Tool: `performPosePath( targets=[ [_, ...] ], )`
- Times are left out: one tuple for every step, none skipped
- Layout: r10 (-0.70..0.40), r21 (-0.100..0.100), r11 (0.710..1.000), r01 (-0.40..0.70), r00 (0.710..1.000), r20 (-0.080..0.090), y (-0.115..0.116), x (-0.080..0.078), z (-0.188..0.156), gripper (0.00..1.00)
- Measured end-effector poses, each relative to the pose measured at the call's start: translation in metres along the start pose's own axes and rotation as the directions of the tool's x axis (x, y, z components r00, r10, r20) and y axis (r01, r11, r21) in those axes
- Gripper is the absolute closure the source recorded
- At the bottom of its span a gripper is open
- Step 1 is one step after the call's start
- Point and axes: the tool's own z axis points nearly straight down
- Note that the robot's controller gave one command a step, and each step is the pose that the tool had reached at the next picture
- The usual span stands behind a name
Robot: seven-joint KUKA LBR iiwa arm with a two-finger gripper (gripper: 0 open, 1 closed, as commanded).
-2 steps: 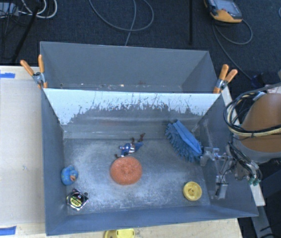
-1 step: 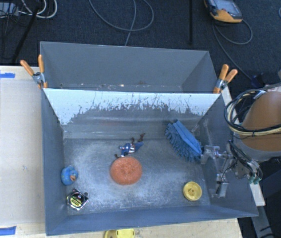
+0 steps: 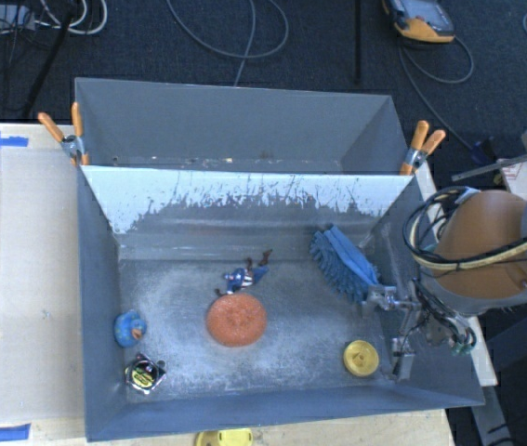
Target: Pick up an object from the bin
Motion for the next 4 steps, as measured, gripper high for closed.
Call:
performPosePath(
  targets=[
    [0.056, -0.002, 0.998, -0.056, 0.998, -0.004, 0.003, 0.012, 0.02, 0.0],
    [0.021, 0.0, 1.0, -0.021, 1.0, -0.002, 0.015, 0.006, 0.024, 0.0],
    [0.124, -0.001, 0.992, -0.124, 0.992, -0.005, 0.028, 0.016, 0.027, 1.0],
    [0.123, -0.001, 0.992, -0.123, 0.992, -0.005, 0.028, 0.016, 0.027, 1.0]
  ],
)
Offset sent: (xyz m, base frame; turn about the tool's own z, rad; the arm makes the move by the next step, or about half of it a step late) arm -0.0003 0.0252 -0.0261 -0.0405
